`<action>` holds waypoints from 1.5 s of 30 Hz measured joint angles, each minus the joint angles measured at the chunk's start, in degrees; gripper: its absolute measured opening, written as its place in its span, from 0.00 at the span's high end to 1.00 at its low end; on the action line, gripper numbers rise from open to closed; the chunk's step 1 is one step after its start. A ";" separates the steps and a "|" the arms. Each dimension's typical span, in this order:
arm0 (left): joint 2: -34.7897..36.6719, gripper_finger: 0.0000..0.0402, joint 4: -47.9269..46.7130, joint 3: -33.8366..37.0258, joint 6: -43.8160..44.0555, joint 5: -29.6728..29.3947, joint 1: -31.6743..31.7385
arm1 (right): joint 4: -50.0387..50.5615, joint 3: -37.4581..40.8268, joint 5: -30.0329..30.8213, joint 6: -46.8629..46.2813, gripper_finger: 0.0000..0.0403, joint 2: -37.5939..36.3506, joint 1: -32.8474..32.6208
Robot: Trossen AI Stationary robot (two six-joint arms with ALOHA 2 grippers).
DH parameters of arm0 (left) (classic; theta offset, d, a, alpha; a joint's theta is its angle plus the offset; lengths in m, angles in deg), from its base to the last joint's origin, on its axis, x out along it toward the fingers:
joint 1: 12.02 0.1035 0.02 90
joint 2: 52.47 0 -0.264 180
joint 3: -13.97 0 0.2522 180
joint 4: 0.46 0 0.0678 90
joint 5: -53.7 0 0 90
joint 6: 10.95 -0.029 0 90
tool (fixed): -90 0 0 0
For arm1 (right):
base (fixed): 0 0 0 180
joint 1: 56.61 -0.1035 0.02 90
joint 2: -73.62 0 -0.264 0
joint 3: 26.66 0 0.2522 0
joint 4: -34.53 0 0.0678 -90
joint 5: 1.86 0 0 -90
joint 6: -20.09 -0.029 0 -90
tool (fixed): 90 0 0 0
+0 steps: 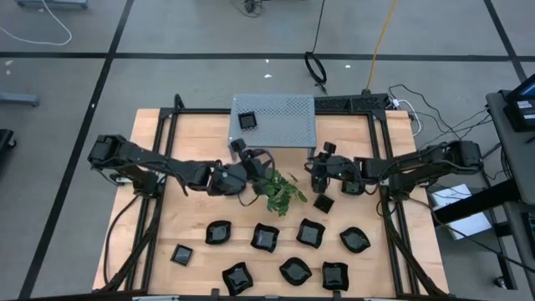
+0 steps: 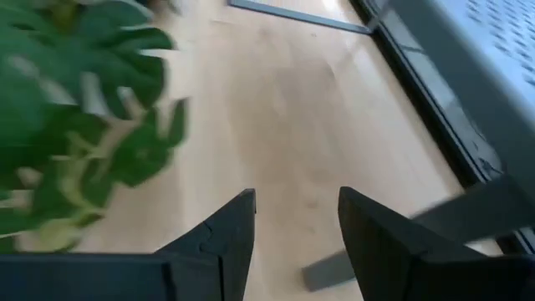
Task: Pick & Place Mini shaped plates
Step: Put the black leaf shaped plate on the shelf
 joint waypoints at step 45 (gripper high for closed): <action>-17.00 0.64 -42.58 4.59 24.96 17.23 -5.99 | -2.54 0.00 -0.01 -2.52 0.61 -4.70 -13.60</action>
